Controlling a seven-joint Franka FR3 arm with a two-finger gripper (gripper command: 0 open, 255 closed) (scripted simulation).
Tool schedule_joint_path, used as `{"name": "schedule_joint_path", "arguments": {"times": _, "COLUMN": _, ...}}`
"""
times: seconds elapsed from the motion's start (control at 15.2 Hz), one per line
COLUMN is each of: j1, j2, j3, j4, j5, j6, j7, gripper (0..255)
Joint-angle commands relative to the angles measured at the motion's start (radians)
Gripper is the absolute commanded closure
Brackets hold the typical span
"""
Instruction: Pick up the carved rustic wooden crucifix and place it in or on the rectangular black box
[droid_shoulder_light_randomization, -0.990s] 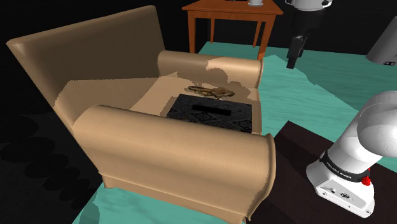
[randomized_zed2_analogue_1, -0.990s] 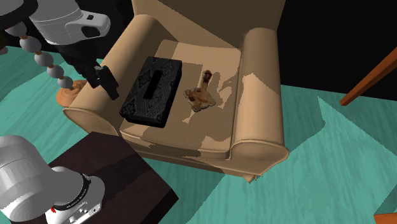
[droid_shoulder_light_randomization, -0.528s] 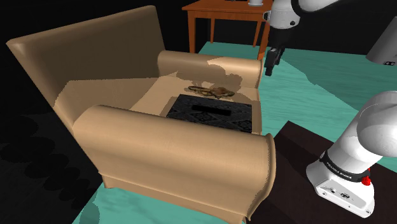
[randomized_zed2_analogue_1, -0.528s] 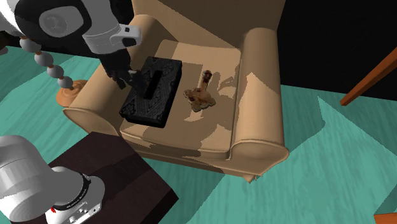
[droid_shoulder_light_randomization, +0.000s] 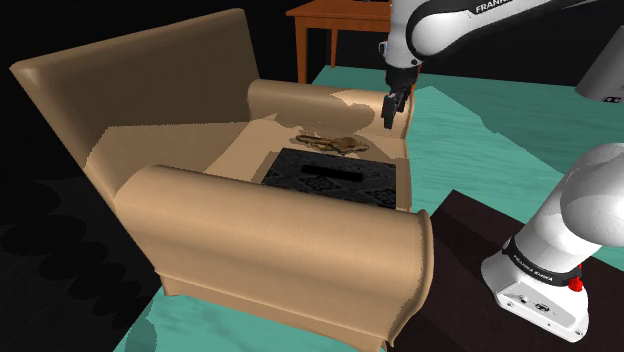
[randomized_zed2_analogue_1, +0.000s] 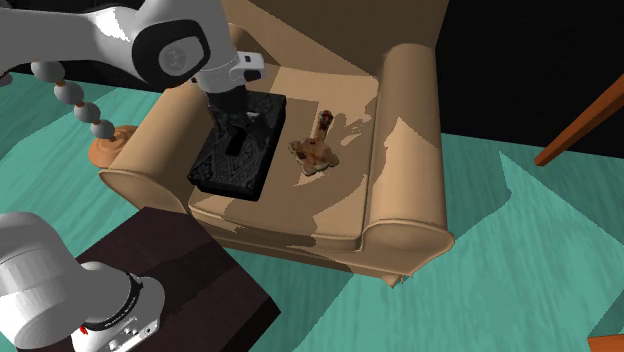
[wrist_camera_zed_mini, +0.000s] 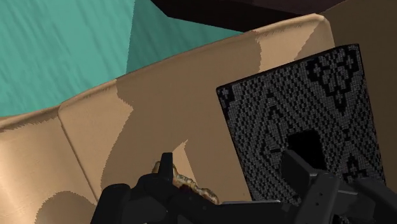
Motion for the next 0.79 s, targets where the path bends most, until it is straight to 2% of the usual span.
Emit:
{"name": "schedule_joint_path", "arguments": {"times": 0.0, "j1": -0.003, "j2": 0.079, "j3": -0.004, "j4": 0.035, "j5": -0.008, "j6": 0.054, "j7": -0.007, "gripper": 0}}
{"name": "schedule_joint_path", "arguments": {"times": 0.4, "j1": -0.008, "j2": 0.305, "j3": -0.007, "j4": 0.157, "j5": -0.028, "j6": 0.18, "j7": -0.02, "gripper": 0}}
{"name": "schedule_joint_path", "arguments": {"times": 0.73, "j1": -0.009, "j2": 0.494, "j3": -0.008, "j4": 0.295, "j5": -0.043, "j6": 0.251, "j7": -0.032, "gripper": 0}}
